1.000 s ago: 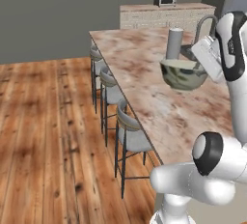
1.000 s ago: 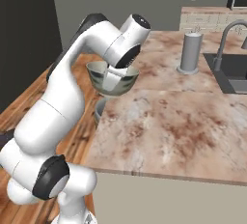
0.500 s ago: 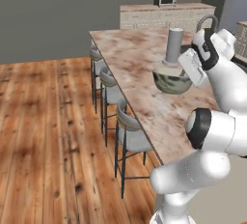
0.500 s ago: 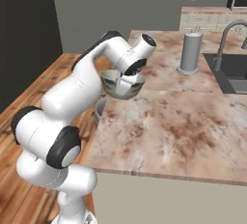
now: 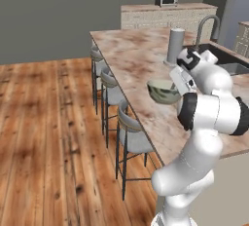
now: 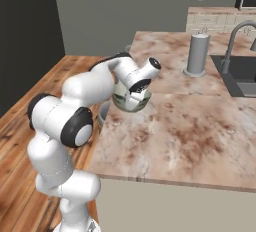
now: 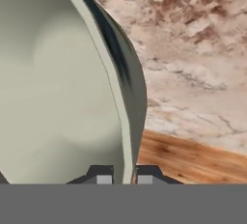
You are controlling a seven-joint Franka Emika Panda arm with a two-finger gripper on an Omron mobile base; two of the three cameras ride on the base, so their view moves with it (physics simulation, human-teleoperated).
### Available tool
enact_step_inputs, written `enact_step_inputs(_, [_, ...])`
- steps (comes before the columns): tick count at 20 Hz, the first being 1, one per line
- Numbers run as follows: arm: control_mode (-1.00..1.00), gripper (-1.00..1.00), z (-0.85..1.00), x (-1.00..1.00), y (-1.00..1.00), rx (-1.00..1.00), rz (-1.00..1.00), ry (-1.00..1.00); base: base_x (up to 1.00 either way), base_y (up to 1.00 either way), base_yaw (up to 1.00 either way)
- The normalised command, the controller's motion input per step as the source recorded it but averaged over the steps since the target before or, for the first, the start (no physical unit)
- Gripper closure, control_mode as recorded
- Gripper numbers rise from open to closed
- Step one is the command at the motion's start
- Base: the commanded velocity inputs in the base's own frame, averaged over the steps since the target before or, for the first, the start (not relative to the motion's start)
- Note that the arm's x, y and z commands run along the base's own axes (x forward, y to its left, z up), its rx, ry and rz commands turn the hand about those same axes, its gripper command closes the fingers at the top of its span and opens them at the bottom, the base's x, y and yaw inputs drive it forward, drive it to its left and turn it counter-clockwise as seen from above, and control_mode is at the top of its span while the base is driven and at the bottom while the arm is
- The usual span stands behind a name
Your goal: Pick up the bowls from the cabinet and place each bowl in front of a stool on the dining counter.
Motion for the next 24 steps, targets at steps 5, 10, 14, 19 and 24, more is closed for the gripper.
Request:
enact_step_inputs(5, [-1.0, 1.0, -0.56, 0.7, 0.0, 0.0, 0.0, -0.08, 0.0, 0.0, 0.0])
enact_step_inputs(10, [-1.0, 1.0, -0.37, 0.6, 0.0, 0.0, 0.0, -0.13, 0.0, 0.0, 0.0])
enact_step_inputs(14, [-1.0, 1.0, -0.41, 0.47, 0.01, 0.0, 0.0, -0.07, 0.0, 0.0, 0.0])
enact_step_inputs(19, [-1.0, 1.0, -0.16, 0.39, 0.05, 0.0, 0.0, 0.02, 0.0, 0.0, 0.0])
enact_step_inputs(24, [-1.0, 1.0, -0.04, 0.37, 0.06, 0.0, 0.0, 0.09, 0.0, 0.0, 0.0])
